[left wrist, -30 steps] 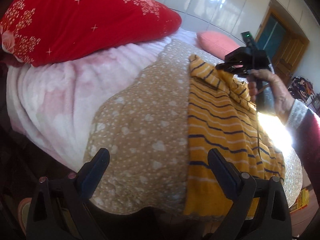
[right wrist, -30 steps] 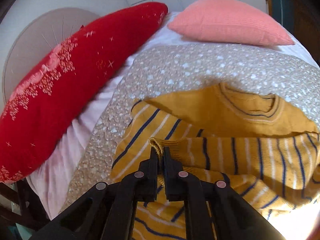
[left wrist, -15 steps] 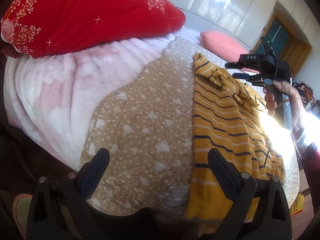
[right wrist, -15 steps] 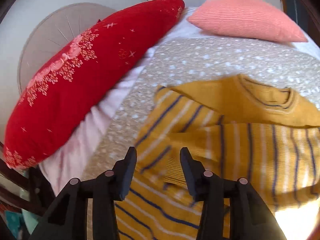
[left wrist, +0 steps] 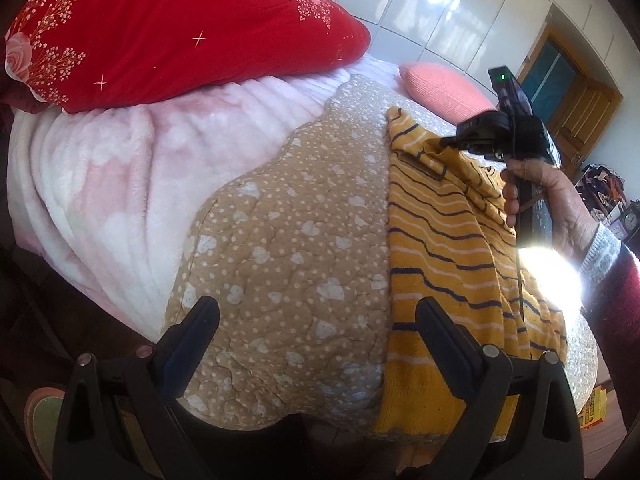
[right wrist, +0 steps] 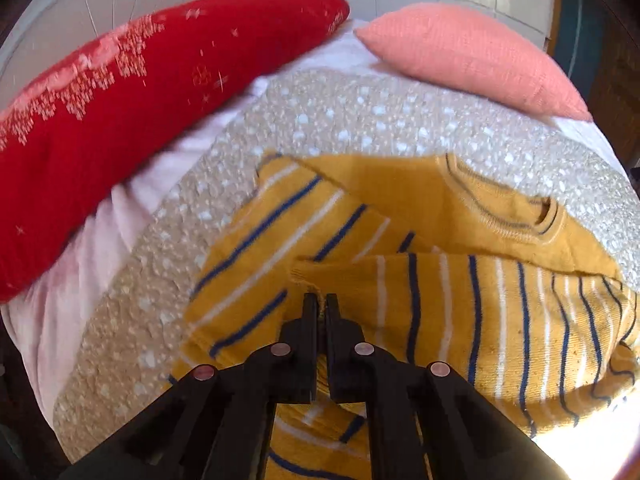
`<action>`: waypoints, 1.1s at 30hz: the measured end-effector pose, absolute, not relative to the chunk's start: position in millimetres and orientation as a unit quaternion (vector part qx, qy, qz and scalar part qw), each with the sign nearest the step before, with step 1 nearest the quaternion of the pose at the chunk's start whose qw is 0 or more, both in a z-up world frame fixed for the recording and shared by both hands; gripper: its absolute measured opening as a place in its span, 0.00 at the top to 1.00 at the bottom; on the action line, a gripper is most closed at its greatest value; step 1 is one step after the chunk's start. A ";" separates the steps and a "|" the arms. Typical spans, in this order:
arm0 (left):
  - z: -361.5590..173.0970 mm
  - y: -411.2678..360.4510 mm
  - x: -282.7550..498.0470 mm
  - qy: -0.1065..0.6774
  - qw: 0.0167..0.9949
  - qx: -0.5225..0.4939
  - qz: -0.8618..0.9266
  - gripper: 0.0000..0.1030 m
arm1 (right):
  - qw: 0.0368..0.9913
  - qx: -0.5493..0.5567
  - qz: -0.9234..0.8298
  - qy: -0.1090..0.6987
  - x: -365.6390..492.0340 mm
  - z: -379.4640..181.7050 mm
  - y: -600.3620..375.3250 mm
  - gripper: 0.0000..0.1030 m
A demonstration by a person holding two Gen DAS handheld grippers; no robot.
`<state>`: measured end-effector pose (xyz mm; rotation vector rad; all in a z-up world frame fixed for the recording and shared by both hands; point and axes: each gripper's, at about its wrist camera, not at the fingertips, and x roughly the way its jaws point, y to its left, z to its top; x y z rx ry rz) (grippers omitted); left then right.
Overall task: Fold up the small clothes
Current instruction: 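Lift the hem with the right tool and fold it up toward the collar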
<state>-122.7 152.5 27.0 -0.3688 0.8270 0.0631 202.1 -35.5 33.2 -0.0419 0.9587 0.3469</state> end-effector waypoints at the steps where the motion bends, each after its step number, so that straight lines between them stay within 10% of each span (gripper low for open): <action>1: 26.6 151.5 -121.5 0.400 0.899 -0.177 0.029 0.05 | 0.875 -0.018 0.171 0.452 201.9 38.2 -31.7 0.96; 13: 29.8 132.1 -119.3 0.409 0.899 -0.157 0.020 0.05 | 0.822 0.097 0.243 0.505 210.1 11.6 -19.1 0.92; 33: 10.7 114.6 -79.6 0.459 0.872 -0.164 -0.040 0.05 | 0.806 0.362 0.137 0.448 21.8 -22.4 -346.0 0.48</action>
